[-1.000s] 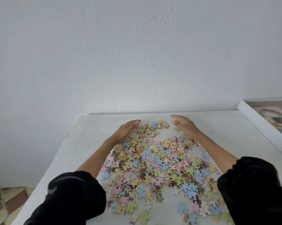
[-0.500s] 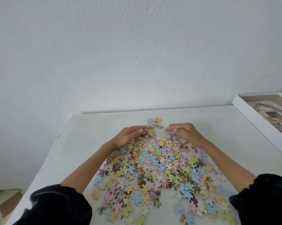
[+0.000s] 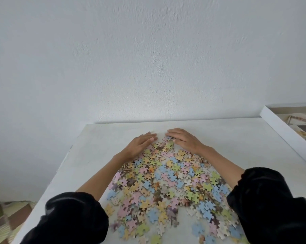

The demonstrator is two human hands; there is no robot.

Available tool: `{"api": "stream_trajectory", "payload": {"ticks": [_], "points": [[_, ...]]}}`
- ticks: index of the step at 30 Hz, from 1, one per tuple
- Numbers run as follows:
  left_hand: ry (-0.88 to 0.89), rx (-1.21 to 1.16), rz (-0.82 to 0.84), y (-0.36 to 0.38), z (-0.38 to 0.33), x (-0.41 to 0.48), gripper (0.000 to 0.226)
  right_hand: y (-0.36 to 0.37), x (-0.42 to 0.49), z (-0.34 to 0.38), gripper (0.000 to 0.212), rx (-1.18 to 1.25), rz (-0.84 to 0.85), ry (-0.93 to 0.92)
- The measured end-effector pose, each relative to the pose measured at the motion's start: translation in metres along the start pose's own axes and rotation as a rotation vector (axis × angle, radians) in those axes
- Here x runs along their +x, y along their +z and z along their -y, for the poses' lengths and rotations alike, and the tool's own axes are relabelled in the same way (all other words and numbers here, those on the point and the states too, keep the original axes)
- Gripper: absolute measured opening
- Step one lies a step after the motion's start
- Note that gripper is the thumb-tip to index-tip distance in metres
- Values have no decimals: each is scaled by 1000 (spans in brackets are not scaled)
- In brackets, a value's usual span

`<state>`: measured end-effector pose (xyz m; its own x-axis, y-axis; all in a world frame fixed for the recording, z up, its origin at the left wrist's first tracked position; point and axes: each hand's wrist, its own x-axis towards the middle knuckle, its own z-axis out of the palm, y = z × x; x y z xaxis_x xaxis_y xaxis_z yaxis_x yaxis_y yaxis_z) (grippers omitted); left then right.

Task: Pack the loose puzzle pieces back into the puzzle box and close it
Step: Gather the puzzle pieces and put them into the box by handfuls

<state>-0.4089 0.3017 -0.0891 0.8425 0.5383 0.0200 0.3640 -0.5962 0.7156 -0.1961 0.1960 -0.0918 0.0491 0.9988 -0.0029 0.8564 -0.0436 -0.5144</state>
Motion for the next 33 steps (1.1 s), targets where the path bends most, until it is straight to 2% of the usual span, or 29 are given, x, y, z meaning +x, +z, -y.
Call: {"api": "stream_trajectory", "payload": {"ticks": [9,12,16,20,23,25,27,30,33], "points": [[49,-19,103,3,-19,-24,76,3,-41,5,39,62,12,-51],[20,-26,33,-7,-25,-36,78,-11,-63,11,39,99,-91,7],[-43,-84,-96,-21,-7,-69,98,-23,-105,0,39,121,-241,112],[-134,-64,-165,-15,11,-100,85,-13,-131,-20,45,66,-129,223],[-140,-2,-163,-3,3,-107,91,1,-132,-12,51,-12,-92,219],[-118,65,-165,7,-10,-106,71,8,-128,-4,59,-28,-79,222],[-97,81,-198,14,-22,-106,53,9,-128,5,57,13,-97,245],[-64,127,-250,13,-25,-111,79,2,-140,19,53,45,-190,259],[42,298,-264,14,-28,-128,80,1,-169,40,64,53,-210,215]]}}
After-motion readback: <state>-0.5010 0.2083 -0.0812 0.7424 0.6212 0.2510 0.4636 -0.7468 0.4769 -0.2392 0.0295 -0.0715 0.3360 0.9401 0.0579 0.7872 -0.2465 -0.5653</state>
